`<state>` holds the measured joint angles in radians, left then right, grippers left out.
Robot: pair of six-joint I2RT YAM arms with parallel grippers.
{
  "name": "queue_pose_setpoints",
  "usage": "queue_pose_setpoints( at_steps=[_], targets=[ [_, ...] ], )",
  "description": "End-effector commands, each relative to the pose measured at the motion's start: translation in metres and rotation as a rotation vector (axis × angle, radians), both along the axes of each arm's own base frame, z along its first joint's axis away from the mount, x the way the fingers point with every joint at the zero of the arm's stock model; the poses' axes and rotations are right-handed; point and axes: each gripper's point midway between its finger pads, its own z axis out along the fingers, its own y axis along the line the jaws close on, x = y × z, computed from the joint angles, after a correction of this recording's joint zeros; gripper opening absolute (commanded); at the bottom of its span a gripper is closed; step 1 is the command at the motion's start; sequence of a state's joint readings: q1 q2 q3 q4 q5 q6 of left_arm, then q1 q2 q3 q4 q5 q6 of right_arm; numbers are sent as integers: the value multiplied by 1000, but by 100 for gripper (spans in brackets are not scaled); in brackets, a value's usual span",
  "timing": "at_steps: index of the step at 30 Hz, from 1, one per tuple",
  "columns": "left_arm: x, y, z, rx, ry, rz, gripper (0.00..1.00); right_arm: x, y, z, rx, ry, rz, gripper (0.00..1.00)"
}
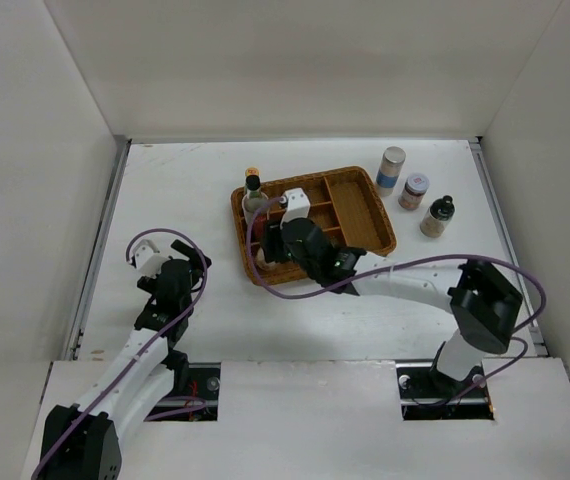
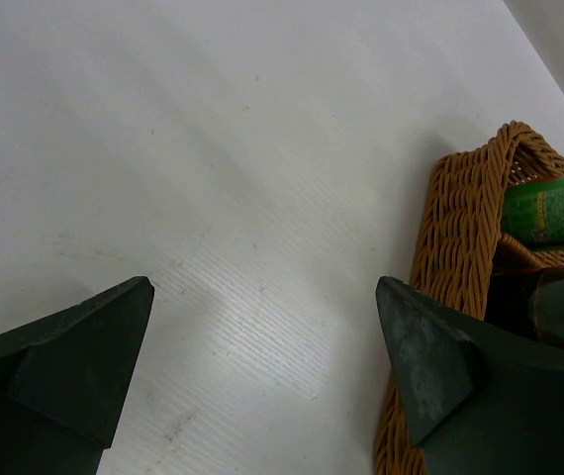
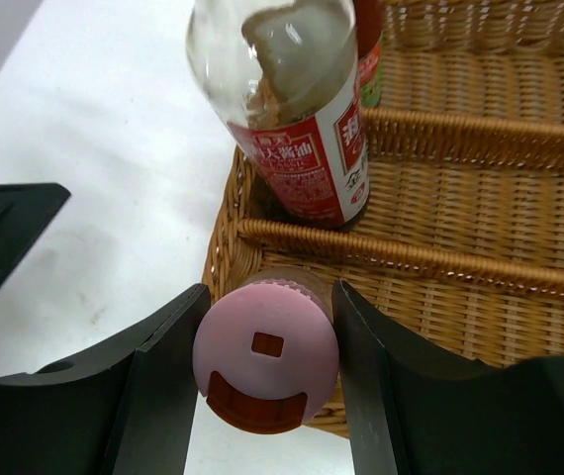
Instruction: Organize the condiment bottles
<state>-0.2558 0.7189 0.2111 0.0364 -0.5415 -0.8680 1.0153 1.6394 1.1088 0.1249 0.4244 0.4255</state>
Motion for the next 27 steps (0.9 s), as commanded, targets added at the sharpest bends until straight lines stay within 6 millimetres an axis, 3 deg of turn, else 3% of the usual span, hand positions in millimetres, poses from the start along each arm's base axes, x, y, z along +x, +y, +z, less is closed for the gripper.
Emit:
queue_pose_setpoints(
  at_steps=[1, 7, 10, 14, 18, 20, 22, 25, 27],
  targets=[
    [10, -1, 24, -20, -63, 6, 100, 7, 24, 25, 70, -57, 12, 46],
    [10, -1, 24, -21, -68, 6, 100, -2, 44, -14, -27, -39, 35, 51],
    [10, -1, 23, -22, -71, 6, 100, -2, 48, -22, -66, -52, 32, 58],
    [10, -1, 23, -24, -74, 5, 100, -3, 47, -13, -73, -60, 33, 75],
    [9, -1, 22, -23, -71, 5, 100, -10, 29, 22, -19, -85, 28, 88],
    [9, -1, 22, -23, -71, 5, 100, -4, 0, 47, 27, -107, -17, 91],
    [9, -2, 21, -23, -69, 2, 100, 8, -42, 63, 63, -125, -99, 93],
    [9, -3, 22, -28, -72, -6, 100, 37, -134, 71, 79, -149, -328, 94],
    [9, -4, 22, -32, -75, -12, 100, 54, -212, 66, 44, -167, -556, 94]
  ],
)
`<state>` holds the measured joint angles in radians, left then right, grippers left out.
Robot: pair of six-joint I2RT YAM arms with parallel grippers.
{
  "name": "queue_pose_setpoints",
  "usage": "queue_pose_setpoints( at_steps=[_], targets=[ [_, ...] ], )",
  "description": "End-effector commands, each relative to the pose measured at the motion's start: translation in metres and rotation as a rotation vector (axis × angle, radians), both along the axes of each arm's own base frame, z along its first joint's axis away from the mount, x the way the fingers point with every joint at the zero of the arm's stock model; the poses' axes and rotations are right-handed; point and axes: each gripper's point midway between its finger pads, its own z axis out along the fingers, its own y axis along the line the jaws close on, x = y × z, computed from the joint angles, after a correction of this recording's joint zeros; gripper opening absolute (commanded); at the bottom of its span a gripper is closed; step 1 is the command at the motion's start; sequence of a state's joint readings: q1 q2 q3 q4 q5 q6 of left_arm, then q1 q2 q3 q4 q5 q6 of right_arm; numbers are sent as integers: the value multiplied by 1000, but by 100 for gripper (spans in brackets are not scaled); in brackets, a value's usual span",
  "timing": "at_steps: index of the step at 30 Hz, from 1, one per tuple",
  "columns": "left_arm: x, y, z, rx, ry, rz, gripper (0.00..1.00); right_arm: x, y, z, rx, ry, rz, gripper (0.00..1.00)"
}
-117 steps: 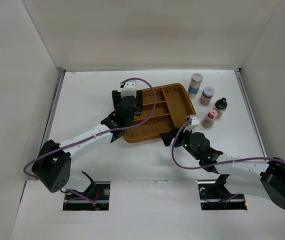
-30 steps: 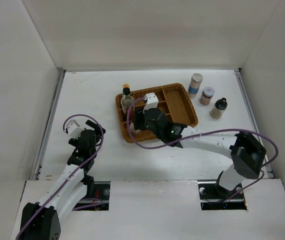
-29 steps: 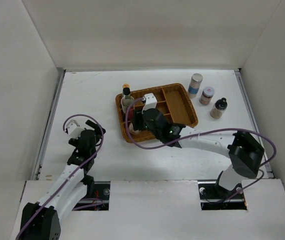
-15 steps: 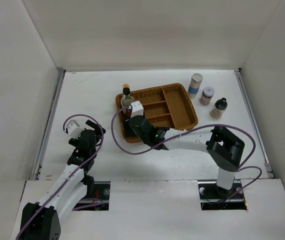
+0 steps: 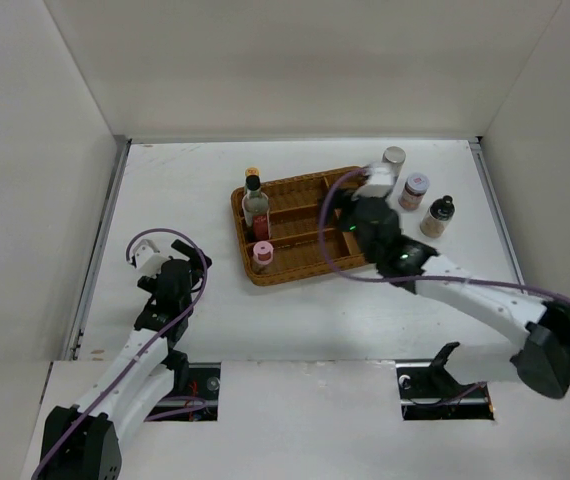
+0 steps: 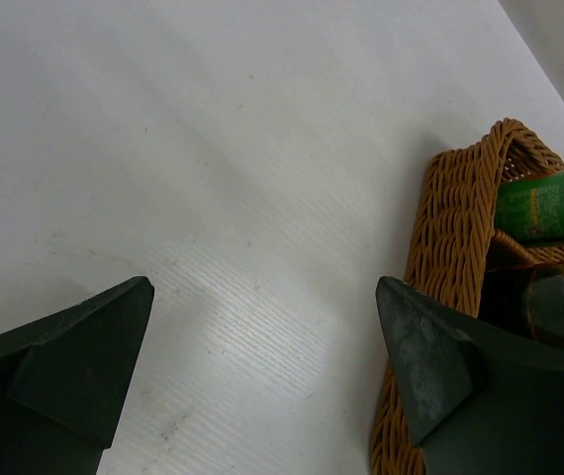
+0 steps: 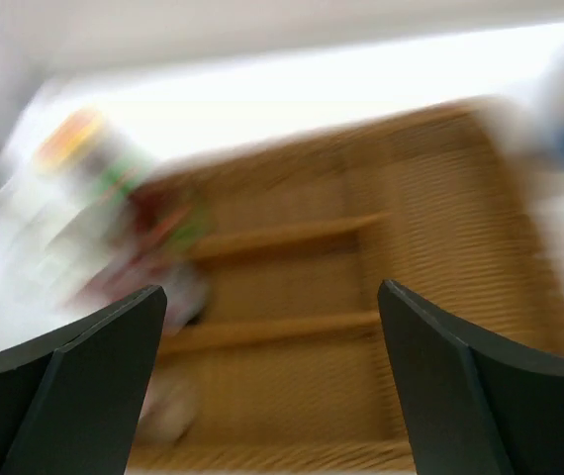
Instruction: Organize the condiment bottles
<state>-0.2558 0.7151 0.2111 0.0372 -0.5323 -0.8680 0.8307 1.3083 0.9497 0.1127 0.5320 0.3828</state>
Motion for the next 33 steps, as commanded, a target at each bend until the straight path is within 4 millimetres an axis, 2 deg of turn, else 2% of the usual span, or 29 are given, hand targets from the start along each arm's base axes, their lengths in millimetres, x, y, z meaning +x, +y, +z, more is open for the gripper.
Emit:
queue_pose_setpoints(
  at_steps=[1, 3, 5, 7, 9, 14, 18, 24, 28, 30, 31, 33],
  targets=[
    [9, -3, 21, -28, -73, -5, 100, 25, -127, -8, -30, -10, -402, 96],
    [9, -4, 22, -32, -78, -10, 100, 29, -191, -18, -61, 3, -594, 100],
    [9, -6, 21, -38, -83, -22, 100, 33, -241, -30, -90, 37, -725, 100],
    [9, -8, 20, -45, -95, -35, 100, 39, -274, -40, -96, 71, -797, 100],
    [10, -9, 20, -47, -100, -39, 100, 48, -294, -51, -91, 107, -824, 100],
    [10, -9, 20, -46, -100, -41, 100, 73, -306, -72, -71, 175, -785, 100],
    [10, -9, 19, -46, -98, -41, 100, 83, -319, -86, -77, 212, -800, 100],
    [10, -9, 19, -46, -98, -41, 100, 104, -324, -108, -65, 239, -764, 97],
    [11, -9, 18, -47, -103, -41, 100, 113, -324, -116, -75, 225, -755, 80],
    [11, -9, 17, -46, -100, -41, 100, 110, -326, -111, -75, 200, -770, 62],
    [11, -9, 17, -46, -100, -41, 100, 105, -327, -104, -74, 175, -783, 57],
    [11, -9, 17, -46, -100, -41, 100, 93, -315, -82, -70, 115, -788, 53]
  ],
)
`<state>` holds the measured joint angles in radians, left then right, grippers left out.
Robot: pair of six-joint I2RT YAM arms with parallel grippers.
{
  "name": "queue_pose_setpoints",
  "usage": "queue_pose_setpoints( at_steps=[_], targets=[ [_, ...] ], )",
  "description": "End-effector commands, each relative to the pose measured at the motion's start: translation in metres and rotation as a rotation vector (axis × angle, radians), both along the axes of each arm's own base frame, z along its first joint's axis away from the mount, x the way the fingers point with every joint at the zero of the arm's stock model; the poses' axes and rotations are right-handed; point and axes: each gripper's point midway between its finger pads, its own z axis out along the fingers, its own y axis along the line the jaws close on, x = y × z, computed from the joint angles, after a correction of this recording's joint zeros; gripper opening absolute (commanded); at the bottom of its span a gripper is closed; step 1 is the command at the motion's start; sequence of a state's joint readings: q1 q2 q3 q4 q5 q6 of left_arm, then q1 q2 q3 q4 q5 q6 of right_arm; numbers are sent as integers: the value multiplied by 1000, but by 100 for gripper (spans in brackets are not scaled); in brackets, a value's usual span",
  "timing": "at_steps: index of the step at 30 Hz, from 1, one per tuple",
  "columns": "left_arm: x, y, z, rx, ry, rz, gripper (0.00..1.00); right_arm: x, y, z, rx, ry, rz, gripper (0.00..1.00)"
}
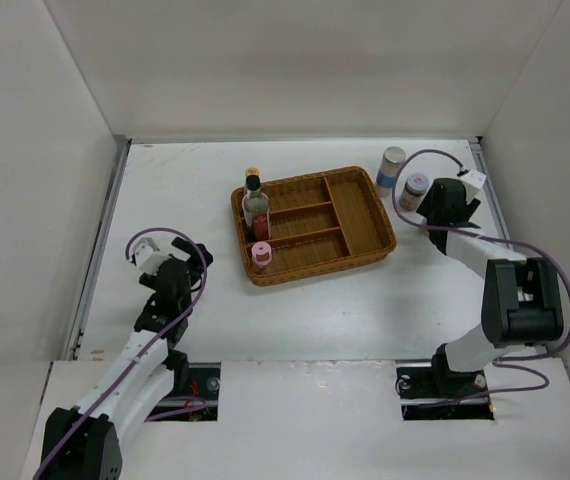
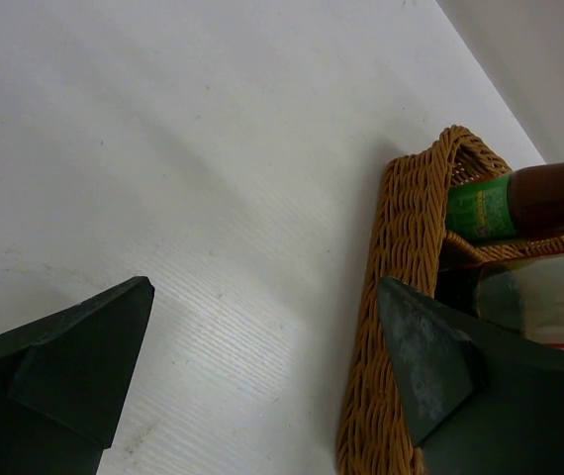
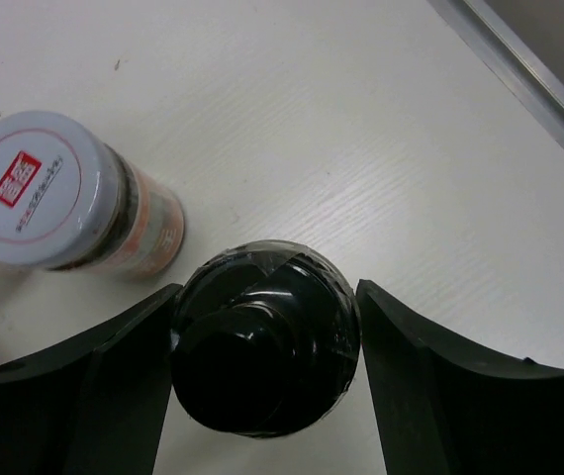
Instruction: Organize the condiment bottles
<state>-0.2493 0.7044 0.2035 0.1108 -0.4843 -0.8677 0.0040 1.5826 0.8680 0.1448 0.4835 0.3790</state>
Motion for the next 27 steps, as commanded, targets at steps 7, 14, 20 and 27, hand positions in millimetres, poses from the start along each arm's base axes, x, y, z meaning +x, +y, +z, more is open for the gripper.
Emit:
queue_pose_setpoints(
  at_steps=[7, 14, 20, 27],
  targets=[
    [3, -2, 4, -9, -33, -6, 100, -44, 119, 126, -10, -341, 275, 53],
    [3, -2, 4, -9, -33, -7, 100, -70, 300, 132, 145, -341, 716, 54],
    [3, -1, 6, -9, -39, -5, 100, -82, 396, 113, 174, -285, 895, 54],
    [3, -2, 6, -11, -42, -9, 100, -93, 432, 73, 147, -196, 953, 54]
  ],
)
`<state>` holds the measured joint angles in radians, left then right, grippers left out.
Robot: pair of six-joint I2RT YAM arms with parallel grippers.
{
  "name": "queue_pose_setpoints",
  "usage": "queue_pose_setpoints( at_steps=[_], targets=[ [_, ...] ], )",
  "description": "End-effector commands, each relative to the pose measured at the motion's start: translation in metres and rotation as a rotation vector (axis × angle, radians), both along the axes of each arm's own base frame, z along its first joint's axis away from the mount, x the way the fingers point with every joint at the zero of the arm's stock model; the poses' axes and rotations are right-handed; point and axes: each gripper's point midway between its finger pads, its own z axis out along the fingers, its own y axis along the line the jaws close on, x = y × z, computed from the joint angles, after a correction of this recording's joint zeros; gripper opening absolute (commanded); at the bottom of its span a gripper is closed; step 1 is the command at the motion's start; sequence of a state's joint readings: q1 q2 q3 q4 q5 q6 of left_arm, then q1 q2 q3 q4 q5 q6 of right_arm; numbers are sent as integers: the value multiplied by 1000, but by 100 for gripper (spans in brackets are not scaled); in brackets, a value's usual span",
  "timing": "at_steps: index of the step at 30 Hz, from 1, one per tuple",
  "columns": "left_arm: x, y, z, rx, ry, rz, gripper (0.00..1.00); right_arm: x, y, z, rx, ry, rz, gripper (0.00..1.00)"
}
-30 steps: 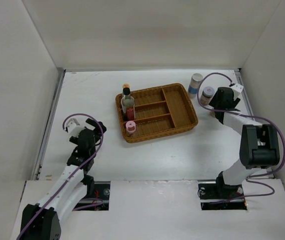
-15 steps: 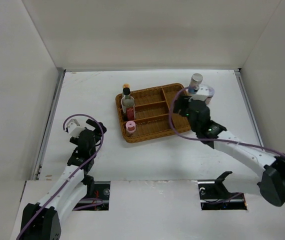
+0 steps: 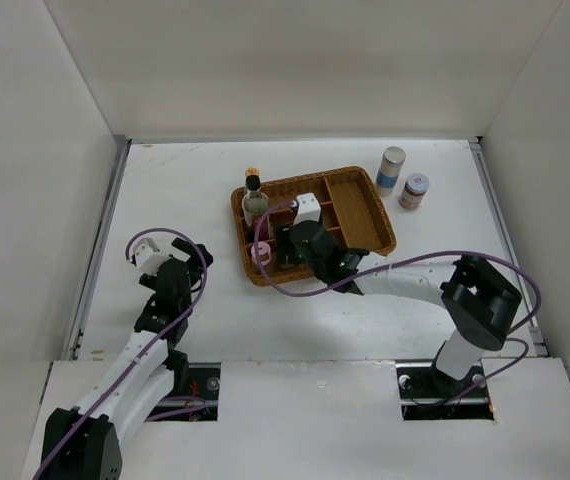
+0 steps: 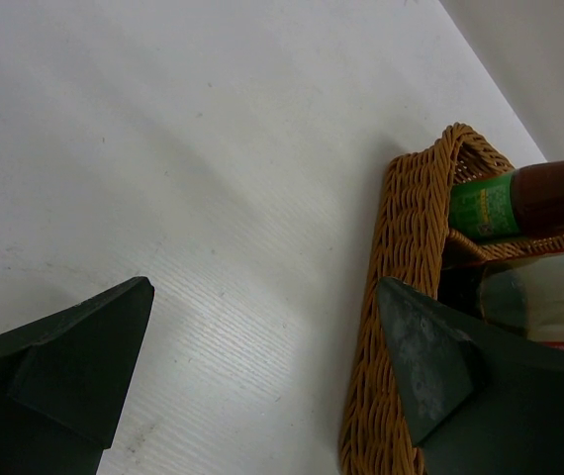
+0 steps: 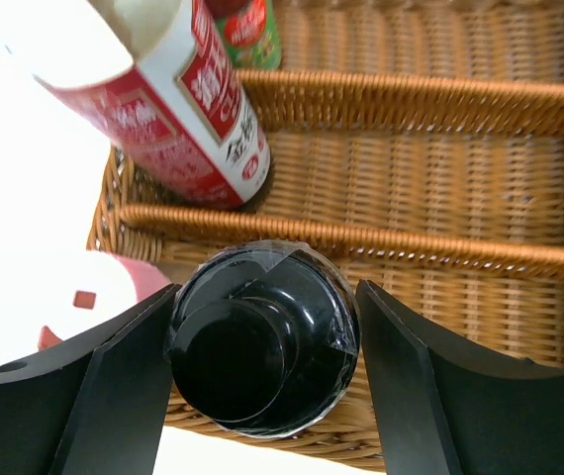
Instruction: Organize the condiment bottles
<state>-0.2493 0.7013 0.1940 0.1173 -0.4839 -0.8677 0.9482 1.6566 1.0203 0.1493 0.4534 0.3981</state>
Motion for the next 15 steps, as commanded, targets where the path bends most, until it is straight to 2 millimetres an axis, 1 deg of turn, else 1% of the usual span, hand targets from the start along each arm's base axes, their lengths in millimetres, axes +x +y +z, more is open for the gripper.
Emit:
queue_pose_setpoints(
  at_steps=[1, 4, 6, 10, 12, 15],
  targets=[
    [4, -3, 9, -12, -41, -12, 100, 8, 23, 36, 115, -63, -5, 55],
    [4, -3, 8, -12, -40, -13, 100, 5, 24, 25, 97, -38, -7, 56],
    [4, -2, 8, -12, -40, -12, 100, 3, 24, 16, 88, -18, -10, 59],
    [4, -2, 8, -12, -40, -12, 100, 1, 24, 6, 68, 6, -12, 74],
    [4, -2, 8, -12, -41, -12, 100, 0, 22, 7, 59, 11, -17, 80],
    [4, -2, 9, -13, -43, -10, 100, -1, 15, 20, 65, 4, -33, 86]
  ],
)
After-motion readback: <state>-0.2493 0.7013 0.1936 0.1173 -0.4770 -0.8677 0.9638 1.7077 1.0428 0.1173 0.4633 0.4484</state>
